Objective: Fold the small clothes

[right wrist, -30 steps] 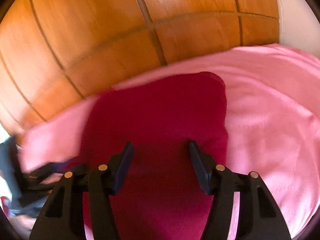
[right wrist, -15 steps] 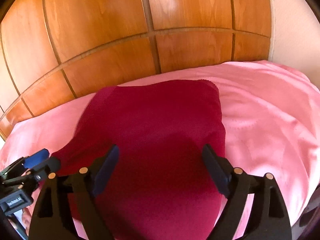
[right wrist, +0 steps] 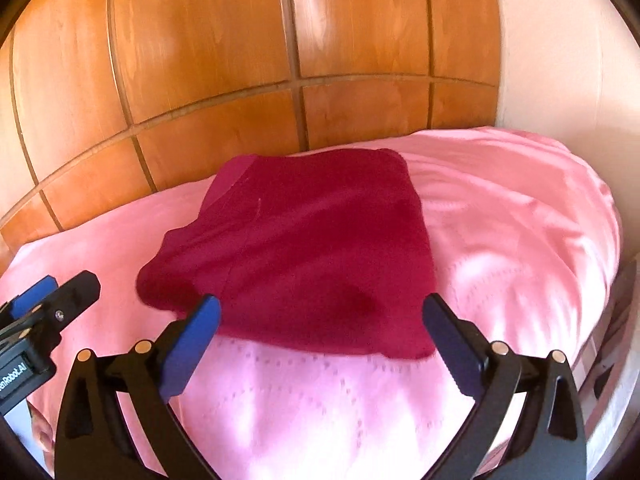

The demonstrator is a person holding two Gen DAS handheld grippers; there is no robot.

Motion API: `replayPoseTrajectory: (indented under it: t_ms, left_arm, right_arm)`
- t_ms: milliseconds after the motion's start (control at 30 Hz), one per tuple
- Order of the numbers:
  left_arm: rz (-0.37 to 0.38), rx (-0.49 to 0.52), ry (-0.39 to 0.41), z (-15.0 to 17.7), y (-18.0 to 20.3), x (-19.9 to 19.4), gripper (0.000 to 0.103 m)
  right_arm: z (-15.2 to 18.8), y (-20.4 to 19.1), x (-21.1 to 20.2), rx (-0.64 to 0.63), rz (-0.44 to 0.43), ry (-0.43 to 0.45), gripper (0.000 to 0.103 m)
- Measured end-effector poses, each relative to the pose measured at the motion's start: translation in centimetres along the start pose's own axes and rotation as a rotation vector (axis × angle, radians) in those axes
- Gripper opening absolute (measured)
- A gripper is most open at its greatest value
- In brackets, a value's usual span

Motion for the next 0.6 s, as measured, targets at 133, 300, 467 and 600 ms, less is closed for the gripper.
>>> replayPoseTrajectory:
  t_ms: [133,300,467,600]
  left_arm:
    - [-0.022,-0.018,0.01,0.9,-0.5,-1.1,0.099]
    - [-0.042,-0.025,0.004,1.9,-1.1,-1.9,0.099]
    - [-0.046,-0.031,-0.005,2.3,-1.2,-2.2,0.099]
    - [-0.051,-0.028,-0.001,2.5,-1.1,-2.4,0.099]
  right_arm:
    - [0.4,0.0,-1.4,0.001,0.026,0.043,0.101]
    - [0.8,0.1,-2.3,0.015,0.043,0.061,0.101]
    - [1.3,0.4,-2.7,0.03,0.043,0.057,0.101]
    - [1.7,0.3,-2.5,0.025,0.041,0.046,0.101]
Point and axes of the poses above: each gripper's, at about its wrist camera, not at the fingertips, and x roughly the way its jaws point, y to its right, z to its underside, the point moved 7 cm from there along x, roughly the way its jaws point, and after that the axes turned 4 degrees about z, right-handed, at the moved point
